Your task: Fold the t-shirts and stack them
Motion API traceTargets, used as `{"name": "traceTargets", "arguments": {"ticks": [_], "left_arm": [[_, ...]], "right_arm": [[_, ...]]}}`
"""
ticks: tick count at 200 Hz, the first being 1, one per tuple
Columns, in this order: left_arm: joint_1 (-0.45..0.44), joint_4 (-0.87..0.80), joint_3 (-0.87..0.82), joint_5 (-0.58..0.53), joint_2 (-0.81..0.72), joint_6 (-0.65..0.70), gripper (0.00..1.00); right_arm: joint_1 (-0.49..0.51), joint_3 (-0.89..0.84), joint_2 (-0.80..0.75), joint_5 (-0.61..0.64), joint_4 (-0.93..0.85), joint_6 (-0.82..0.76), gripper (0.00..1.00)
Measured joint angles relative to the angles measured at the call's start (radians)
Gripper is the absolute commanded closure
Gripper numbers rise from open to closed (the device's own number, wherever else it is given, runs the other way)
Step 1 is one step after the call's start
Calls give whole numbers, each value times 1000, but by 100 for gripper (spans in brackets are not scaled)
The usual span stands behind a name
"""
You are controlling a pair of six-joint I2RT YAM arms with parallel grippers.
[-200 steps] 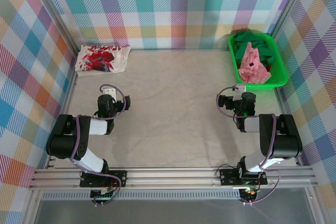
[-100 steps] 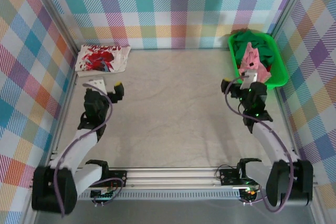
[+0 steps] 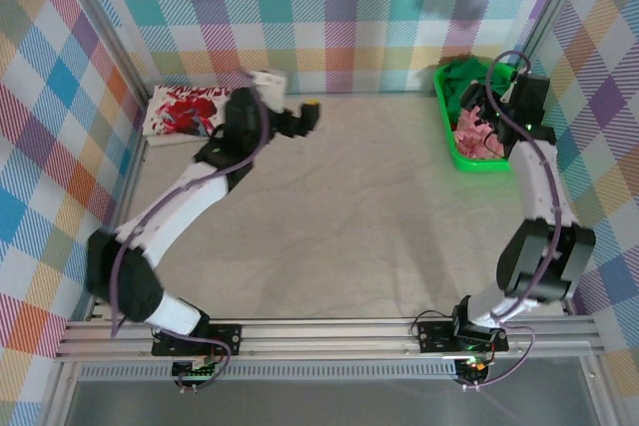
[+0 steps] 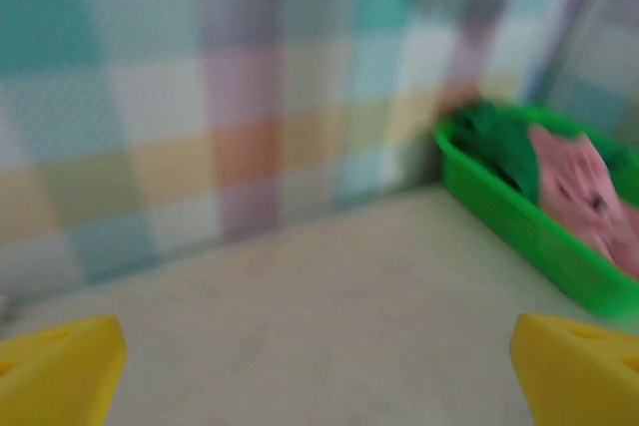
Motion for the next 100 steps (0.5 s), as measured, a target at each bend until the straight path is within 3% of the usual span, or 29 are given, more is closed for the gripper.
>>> {"name": "traceTargets", "arguments": {"ticks": [25,51,94,100], "left_arm": [[-78,-79,72,42,172,-5,5],[-108,-106,82,81,249,-33,5],[-104,-85,63,95,262,-85,5],[-104,-83,54,95,262,-88,5]], "right_arm": [[-37,124,161,-5,-106,2,6],[-49,233,303,-26,-174,-8,8],[-43,412,521,-77,-249,-39,26],[-40,455,558,-84,-258,-46,33]]}}
